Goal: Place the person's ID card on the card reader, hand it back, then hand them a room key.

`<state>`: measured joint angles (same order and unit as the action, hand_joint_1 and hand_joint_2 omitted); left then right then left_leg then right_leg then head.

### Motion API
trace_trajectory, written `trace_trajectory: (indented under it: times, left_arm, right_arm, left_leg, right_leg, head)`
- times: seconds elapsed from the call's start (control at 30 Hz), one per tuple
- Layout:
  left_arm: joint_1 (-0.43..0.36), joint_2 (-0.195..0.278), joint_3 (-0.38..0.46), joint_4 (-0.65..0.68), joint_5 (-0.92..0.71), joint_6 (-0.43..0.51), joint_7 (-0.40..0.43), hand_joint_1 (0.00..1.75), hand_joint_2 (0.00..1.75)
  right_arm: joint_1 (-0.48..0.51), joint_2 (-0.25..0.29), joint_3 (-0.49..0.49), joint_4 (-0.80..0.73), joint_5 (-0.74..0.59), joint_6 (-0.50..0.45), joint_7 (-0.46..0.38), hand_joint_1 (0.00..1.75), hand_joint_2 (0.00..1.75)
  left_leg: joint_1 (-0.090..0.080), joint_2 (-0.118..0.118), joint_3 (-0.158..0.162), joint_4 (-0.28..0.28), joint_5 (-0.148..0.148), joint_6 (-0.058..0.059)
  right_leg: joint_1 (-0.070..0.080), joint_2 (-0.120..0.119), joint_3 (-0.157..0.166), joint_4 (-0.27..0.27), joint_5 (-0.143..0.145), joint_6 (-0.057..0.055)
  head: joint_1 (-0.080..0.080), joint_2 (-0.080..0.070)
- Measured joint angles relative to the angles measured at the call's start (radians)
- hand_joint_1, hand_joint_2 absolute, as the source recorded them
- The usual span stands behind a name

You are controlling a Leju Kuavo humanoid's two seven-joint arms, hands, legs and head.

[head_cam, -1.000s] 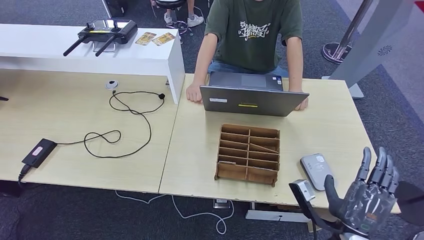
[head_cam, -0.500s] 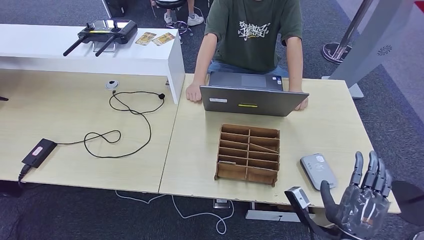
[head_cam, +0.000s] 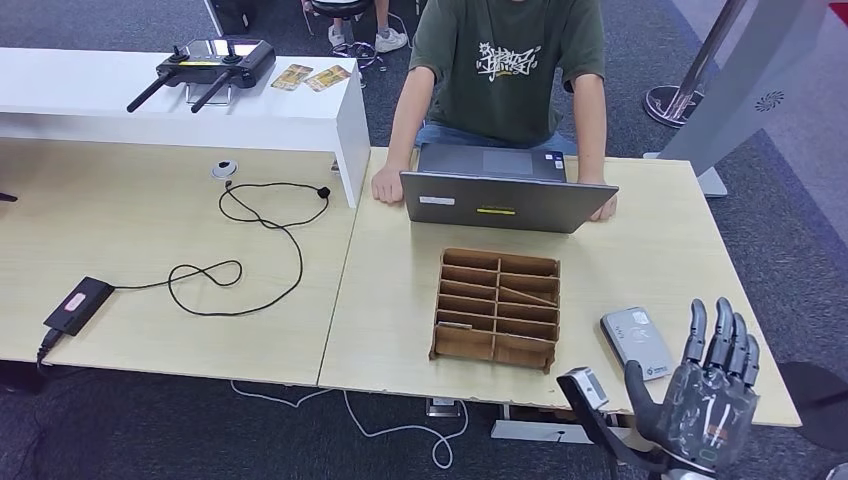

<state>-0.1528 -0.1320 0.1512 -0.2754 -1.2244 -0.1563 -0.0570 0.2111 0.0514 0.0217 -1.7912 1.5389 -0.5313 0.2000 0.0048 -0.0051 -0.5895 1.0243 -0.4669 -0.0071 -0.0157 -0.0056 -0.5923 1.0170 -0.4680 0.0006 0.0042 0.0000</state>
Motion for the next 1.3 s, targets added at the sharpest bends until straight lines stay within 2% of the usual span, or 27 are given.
trace_trajectory:
  times: [0.13, 0.27, 0.47, 0.53, 0.67, 0.83, 1.3]
  left_arm:
    - [0.003, 0.001, 0.008, 0.000, 0.003, 0.002, -0.004, 0.00, 0.00]
    - [0.008, 0.003, 0.017, 0.000, 0.004, 0.007, -0.006, 0.00, 0.00]
    - [0.012, 0.004, 0.020, 0.000, 0.015, 0.010, -0.006, 0.00, 0.00]
    - [0.013, 0.005, 0.020, 0.000, 0.020, 0.012, -0.006, 0.00, 0.00]
    - [0.015, 0.006, 0.021, 0.000, 0.030, 0.014, -0.007, 0.00, 0.00]
    - [0.015, 0.010, 0.021, 0.000, 0.033, 0.014, -0.007, 0.00, 0.00]
    - [0.014, 0.015, 0.021, 0.000, 0.023, 0.001, -0.007, 0.00, 0.00]
  right_arm:
    - [-0.003, -0.061, 0.046, -0.014, 0.000, 0.034, 0.068, 0.00, 1.75]
    - [-0.020, -0.148, 0.121, -0.037, 0.000, 0.087, 0.193, 0.00, 1.75]
    - [-0.083, -0.286, 0.303, -0.059, 0.000, 0.162, 0.426, 0.00, 1.75]
    - [-0.104, -0.320, 0.372, -0.059, 0.000, 0.173, 0.477, 0.00, 1.75]
    - [-0.126, -0.354, 0.458, -0.059, 0.000, 0.180, 0.494, 0.00, 1.75]
    - [-0.134, -0.368, 0.511, -0.053, 0.000, 0.198, 0.497, 0.00, 1.75]
    - [-0.124, -0.373, 0.542, -0.051, 0.000, 0.305, 0.497, 0.00, 1.75]
  left_leg:
    - [0.000, 0.000, 0.000, 0.000, 0.000, 0.000]
    - [0.000, 0.000, 0.000, 0.000, 0.000, 0.000]
    - [0.000, 0.000, 0.000, 0.000, 0.000, 0.000]
    - [0.000, 0.000, 0.000, 0.000, 0.000, 0.000]
    - [0.000, 0.000, 0.000, 0.000, 0.000, 0.000]
    - [0.001, 0.000, 0.000, 0.000, 0.000, 0.000]
    - [0.001, 0.000, 0.000, 0.000, 0.000, 0.000]
  right_leg:
    - [0.000, 0.000, 0.000, 0.000, 0.000, 0.000]
    - [0.000, 0.000, 0.000, 0.000, 0.000, 0.000]
    - [0.000, 0.000, 0.000, 0.000, 0.000, 0.000]
    - [0.000, 0.000, 0.000, 0.000, 0.000, 0.000]
    - [0.000, 0.000, 0.000, 0.000, 0.000, 0.000]
    - [0.001, 0.000, 0.000, 0.000, 0.000, 0.000]
    - [0.001, 0.000, 0.000, 0.000, 0.000, 0.000]
  head:
    - [0.000, 0.000]
    - [0.000, 0.000]
    - [0.000, 0.000]
    - [0.000, 0.000]
    - [0.000, 0.000]
    - [0.000, 0.000]
    - [0.000, 0.000]
